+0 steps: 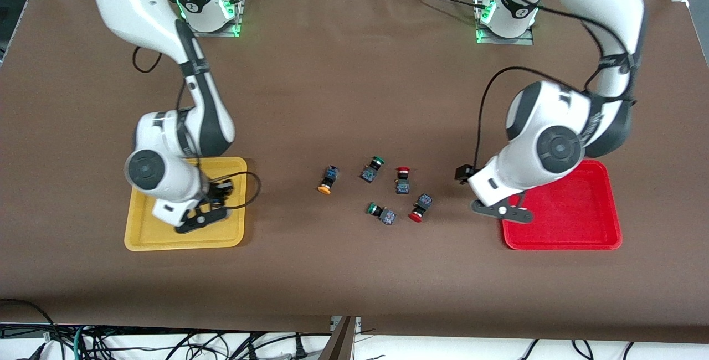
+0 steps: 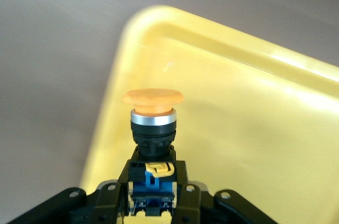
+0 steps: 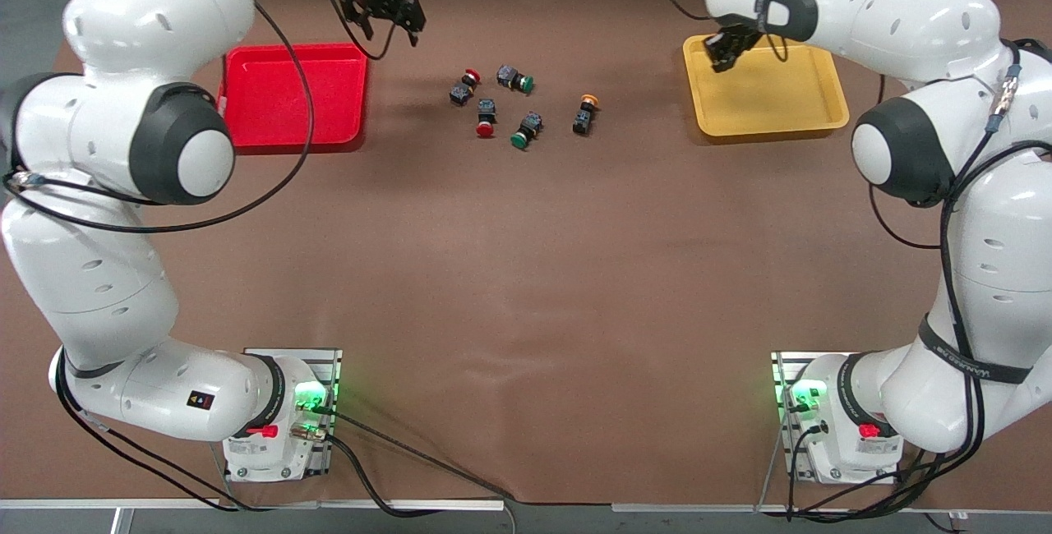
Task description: Place red and yellow buttons in trays
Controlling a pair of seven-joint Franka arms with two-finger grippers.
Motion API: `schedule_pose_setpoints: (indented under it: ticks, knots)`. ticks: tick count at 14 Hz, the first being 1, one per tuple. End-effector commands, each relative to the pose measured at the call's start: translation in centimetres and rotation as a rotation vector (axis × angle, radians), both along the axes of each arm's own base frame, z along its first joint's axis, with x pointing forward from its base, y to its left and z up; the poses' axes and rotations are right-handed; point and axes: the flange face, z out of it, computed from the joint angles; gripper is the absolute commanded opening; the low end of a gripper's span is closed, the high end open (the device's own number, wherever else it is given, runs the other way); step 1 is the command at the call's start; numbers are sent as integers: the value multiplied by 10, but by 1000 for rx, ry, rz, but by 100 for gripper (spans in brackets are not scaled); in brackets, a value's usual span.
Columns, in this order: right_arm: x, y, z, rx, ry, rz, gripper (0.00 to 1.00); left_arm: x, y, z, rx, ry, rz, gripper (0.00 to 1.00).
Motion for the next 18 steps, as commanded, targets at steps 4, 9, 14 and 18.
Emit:
schedule_pose_setpoints:
  ticks: [4, 9, 14, 18]
  knots:
    - [3, -66, -45, -3, 40, 10, 73, 12, -36, -70, -44, -46, -212, 100]
    - [5, 3, -6, 99, 51, -69, 85, 12, -58, -104, -53, -107, -240, 100]
    - [-20, 134, 4, 129, 54, -285, 84, 10, -67, -136, -58, -141, -259, 100]
    - [-42, 214, -18, 261, 62, -495, 85, 8, -69, -149, -62, -146, -310, 100]
